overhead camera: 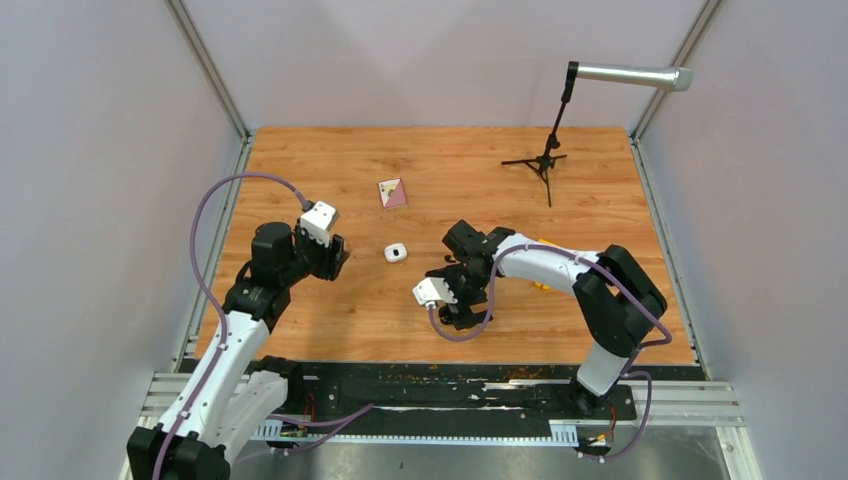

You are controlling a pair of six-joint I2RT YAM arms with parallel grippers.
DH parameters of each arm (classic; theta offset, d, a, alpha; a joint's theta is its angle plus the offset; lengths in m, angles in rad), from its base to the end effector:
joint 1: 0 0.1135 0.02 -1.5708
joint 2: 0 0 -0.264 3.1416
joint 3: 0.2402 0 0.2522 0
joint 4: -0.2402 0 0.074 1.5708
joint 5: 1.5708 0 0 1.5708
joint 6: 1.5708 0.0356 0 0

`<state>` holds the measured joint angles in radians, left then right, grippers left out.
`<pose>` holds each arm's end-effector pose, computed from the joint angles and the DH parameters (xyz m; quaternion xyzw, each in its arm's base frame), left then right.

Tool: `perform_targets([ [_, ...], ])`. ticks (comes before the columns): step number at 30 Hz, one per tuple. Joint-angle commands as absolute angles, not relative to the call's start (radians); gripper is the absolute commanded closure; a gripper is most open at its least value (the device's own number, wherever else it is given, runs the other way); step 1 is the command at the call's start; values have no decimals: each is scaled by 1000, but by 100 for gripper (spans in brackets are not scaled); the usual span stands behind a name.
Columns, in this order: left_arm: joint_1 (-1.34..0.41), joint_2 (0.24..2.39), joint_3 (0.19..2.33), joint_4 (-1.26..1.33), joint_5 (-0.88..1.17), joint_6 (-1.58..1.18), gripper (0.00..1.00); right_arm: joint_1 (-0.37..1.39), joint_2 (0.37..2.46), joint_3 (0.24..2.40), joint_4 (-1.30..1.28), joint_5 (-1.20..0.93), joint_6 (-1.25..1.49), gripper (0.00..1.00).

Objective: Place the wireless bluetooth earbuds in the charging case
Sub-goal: Pick up the charging case at the center of the board.

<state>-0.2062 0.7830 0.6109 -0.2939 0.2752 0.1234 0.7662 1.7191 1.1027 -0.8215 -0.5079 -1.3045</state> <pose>0.1754 -0.0466 0.2682 0.2093 0.8200 -0.1382 0.5145 0.2096 0.2257 0.1778 -0.8391 0.4784 0.2246 0.1286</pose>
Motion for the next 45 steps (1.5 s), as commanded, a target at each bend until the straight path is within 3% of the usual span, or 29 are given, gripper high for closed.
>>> perform_targets([
  [1, -181, 774, 615, -251, 309, 80, 40, 778, 1734, 1089, -637, -411, -1151, 1],
  [18, -172, 835, 635, -210, 338, 49, 40, 724, 1918, 1332, -561, -269, -994, 4],
  [24, -172, 853, 647, -216, 328, 66, 40, 726, 1956, 1458, -636, -345, -824, 2],
  [31, -170, 863, 656, -196, 296, 50, 40, 720, 1858, 1443, -736, -251, -491, 5],
  [39, -156, 880, 670, -178, 279, 26, 39, 778, 1756, 1303, -820, -334, -171, 22],
  [45, -143, 887, 675, -192, 279, 27, 39, 802, 1806, 1297, -792, -358, -141, 26],
])
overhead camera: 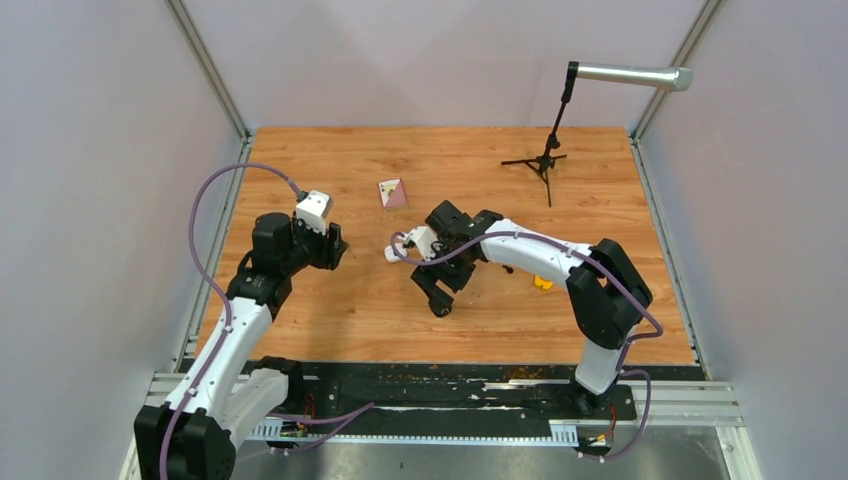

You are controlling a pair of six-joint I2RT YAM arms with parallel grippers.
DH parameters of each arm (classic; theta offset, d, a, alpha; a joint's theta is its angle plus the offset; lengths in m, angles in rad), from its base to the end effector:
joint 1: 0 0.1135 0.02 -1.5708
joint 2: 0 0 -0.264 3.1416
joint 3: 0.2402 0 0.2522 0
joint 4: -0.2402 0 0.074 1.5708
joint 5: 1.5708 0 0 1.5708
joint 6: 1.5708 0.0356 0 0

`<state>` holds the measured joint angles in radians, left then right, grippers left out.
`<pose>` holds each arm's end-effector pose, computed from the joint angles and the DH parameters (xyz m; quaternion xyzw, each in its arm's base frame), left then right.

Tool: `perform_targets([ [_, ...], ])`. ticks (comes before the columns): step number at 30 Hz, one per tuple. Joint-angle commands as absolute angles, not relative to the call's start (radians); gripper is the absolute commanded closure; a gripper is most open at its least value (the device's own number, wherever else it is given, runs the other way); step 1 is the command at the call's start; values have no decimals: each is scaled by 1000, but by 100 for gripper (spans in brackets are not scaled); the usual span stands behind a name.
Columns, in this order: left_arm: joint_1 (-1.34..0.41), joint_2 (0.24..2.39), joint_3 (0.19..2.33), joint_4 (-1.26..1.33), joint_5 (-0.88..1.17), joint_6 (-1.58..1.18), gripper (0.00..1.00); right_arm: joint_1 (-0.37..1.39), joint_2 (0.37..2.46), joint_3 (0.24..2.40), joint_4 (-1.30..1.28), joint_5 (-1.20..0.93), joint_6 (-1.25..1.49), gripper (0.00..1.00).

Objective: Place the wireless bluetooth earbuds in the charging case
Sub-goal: Pick up the charging case at the center of the board.

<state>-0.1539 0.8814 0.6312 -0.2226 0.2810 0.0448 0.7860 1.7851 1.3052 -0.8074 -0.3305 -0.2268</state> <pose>0.1967 -0.0405 0.2654 0.1565 0.8332 -0.1475 0.5094 0.2401 0.2567 0.2082 -0.4939 0.8427 0.1950 0.0890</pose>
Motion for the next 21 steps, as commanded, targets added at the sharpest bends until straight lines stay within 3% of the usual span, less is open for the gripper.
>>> perform_targets([
  [1, -143, 891, 673, -190, 280, 25, 39, 809, 1810, 1292, -787, -351, -134, 26],
  [21, -143, 962, 648, -124, 323, -29, 38, 921, 1911, 1309, -736, -93, -100, 37],
])
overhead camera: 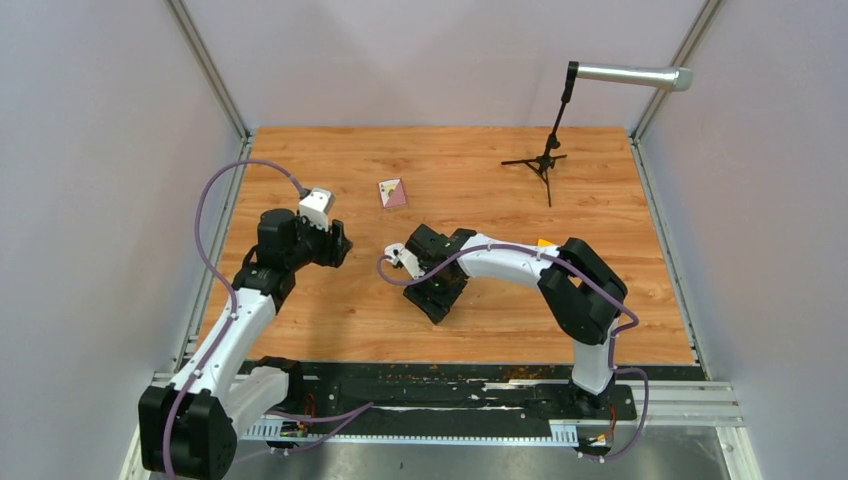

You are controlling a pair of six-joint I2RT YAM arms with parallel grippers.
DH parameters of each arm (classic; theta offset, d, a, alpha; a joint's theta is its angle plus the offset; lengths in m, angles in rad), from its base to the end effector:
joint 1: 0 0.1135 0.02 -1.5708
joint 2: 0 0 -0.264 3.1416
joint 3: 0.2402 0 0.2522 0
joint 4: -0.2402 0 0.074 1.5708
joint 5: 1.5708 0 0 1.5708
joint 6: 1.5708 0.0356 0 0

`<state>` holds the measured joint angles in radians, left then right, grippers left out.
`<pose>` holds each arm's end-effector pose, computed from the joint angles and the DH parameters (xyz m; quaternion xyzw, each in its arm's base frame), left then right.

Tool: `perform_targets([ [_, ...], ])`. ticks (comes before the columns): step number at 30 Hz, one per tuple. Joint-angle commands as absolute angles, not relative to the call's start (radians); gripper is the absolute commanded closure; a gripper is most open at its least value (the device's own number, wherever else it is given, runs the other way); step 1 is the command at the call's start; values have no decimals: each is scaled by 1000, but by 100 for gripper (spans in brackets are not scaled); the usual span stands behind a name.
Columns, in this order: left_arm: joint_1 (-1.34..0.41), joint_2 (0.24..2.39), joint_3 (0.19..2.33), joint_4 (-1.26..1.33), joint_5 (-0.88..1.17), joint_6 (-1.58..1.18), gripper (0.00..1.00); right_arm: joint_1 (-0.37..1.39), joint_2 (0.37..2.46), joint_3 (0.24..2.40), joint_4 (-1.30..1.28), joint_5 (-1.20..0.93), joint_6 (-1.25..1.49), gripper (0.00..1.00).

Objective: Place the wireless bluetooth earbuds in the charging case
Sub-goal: Pick up the charging case at the center of the board.

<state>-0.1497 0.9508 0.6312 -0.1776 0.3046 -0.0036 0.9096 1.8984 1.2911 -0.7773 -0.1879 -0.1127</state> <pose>0.2089 -0.0423 0.2569 0.1394 0.8415 -0.1687 0.4940 0.2161 0.2886 0.1659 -0.4925 0.8603 0.1220 0.0491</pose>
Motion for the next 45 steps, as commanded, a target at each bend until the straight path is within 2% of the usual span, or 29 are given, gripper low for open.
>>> perform_targets([
  [1, -143, 963, 644, -114, 321, -34, 38, 922, 1911, 1310, -730, -81, -102, 37],
  [7, -143, 970, 639, -92, 333, -51, 38, 922, 1942, 1313, -709, -51, -115, 37],
  [13, -143, 981, 648, -99, 338, -55, 39, 922, 1949, 1317, -713, -62, -157, 50],
  [15, -143, 983, 647, -97, 347, -56, 39, 919, 1937, 1321, -730, -71, -177, 63],
  [18, -143, 1000, 658, -104, 370, -71, 40, 902, 1892, 1318, -760, -82, -251, 92],
  [19, -143, 1012, 668, -106, 394, -79, 40, 889, 1871, 1312, -765, -82, -280, 98],
  [20, -143, 1025, 681, -107, 428, -85, 40, 878, 1845, 1304, -766, -80, -311, 100],
  [31, -195, 1126, 885, -81, 629, -128, 41, 811, 1563, 1321, -685, -2, -752, 100],
  [37, -330, 1170, 1028, -26, 680, -162, 41, 813, 1372, 1233, -352, 70, -1027, 100],
  [42, -410, 1169, 1045, 166, 670, -286, 43, 830, 1279, 1224, -136, 16, -1083, 100],
  [45, -438, 1181, 1080, 188, 659, -297, 45, 873, 1269, 1231, -84, 55, -1137, 100],
])
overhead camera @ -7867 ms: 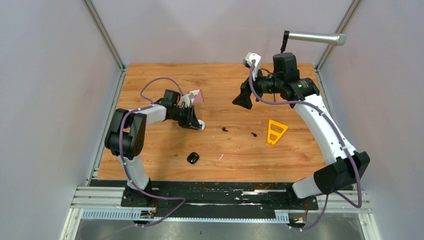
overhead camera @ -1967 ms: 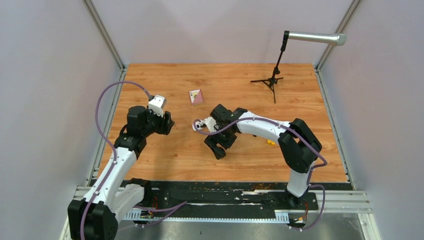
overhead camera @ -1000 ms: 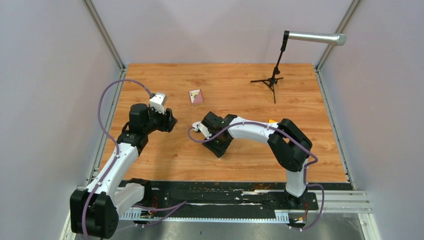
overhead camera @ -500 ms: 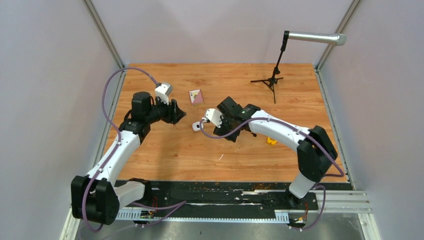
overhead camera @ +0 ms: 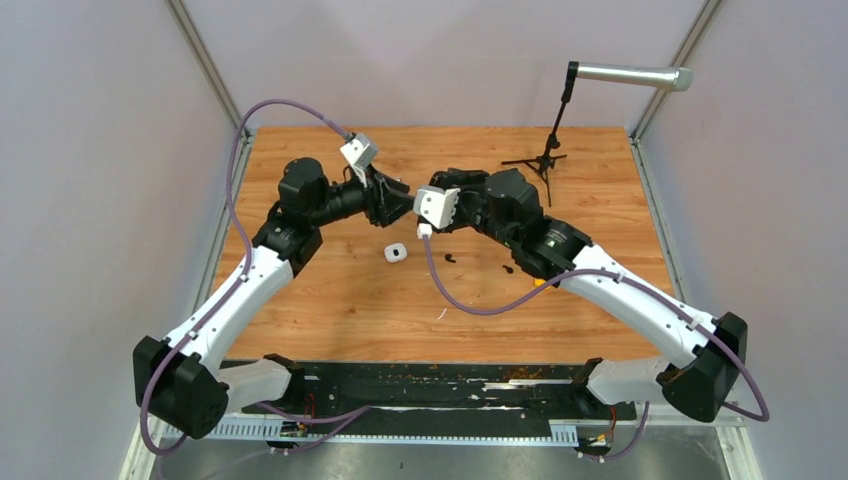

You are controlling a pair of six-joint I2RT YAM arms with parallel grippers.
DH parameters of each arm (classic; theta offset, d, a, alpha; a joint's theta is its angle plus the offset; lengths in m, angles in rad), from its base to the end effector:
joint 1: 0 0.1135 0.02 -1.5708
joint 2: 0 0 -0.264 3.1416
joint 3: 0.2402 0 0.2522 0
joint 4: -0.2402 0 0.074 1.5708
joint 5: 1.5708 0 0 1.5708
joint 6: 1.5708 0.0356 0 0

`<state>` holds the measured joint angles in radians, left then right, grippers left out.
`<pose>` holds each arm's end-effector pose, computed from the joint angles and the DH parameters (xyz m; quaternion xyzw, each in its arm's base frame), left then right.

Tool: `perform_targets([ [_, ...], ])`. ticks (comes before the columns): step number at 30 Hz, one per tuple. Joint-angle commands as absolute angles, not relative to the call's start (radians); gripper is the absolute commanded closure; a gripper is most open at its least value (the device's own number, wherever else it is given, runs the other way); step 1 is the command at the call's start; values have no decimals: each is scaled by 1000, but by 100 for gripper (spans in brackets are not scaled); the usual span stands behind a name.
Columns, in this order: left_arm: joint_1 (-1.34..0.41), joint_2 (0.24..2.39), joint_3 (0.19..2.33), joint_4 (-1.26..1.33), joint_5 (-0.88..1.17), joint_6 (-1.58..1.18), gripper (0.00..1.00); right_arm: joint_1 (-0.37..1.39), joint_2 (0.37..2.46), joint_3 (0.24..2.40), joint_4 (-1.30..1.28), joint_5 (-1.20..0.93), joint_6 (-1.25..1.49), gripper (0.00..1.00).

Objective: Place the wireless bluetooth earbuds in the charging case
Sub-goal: Pick up the charging case at the center of the board.

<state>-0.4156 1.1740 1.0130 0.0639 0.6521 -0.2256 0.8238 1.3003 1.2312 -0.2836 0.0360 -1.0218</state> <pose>0.2394 -0.1293 0.3670 0.2808 0.6780 -0.4257 0.5294 0.2053 0.2198 0.3730 -0.6476 0.5032 -0.0712 0.5677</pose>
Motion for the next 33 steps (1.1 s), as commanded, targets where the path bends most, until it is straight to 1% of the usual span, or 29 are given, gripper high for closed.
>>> perform_targets([
  [1, -445, 1182, 1094, 181, 649, -296, 46, 884, 1273, 1240, -82, 69, -1145, 100],
  [9, -463, 1198, 1130, 221, 725, -282, 47, 911, 1301, 1249, -44, 120, -1165, 100],
  [16, -476, 1255, 1160, 231, 665, -295, 56, 926, 1301, 1245, 33, 117, -1156, 100],
  [21, -487, 1282, 1161, 264, 689, -295, 58, 928, 1299, 1232, 54, 107, -1167, 100],
  [23, -491, 1289, 1162, 279, 701, -297, 65, 929, 1300, 1229, 55, 105, -1166, 100],
  [28, -493, 1290, 1151, 289, 736, -277, 91, 930, 1299, 1220, 50, 105, -1166, 100],
  [30, -491, 1280, 1137, 299, 746, -276, 100, 930, 1299, 1223, 30, 109, -1145, 93],
  [32, -491, 1269, 1123, 303, 768, -264, 100, 925, 1298, 1237, -50, 99, -1106, 72],
  [33, -490, 1264, 1116, 299, 777, -259, 100, 918, 1296, 1251, -99, 76, -1078, 63],
])
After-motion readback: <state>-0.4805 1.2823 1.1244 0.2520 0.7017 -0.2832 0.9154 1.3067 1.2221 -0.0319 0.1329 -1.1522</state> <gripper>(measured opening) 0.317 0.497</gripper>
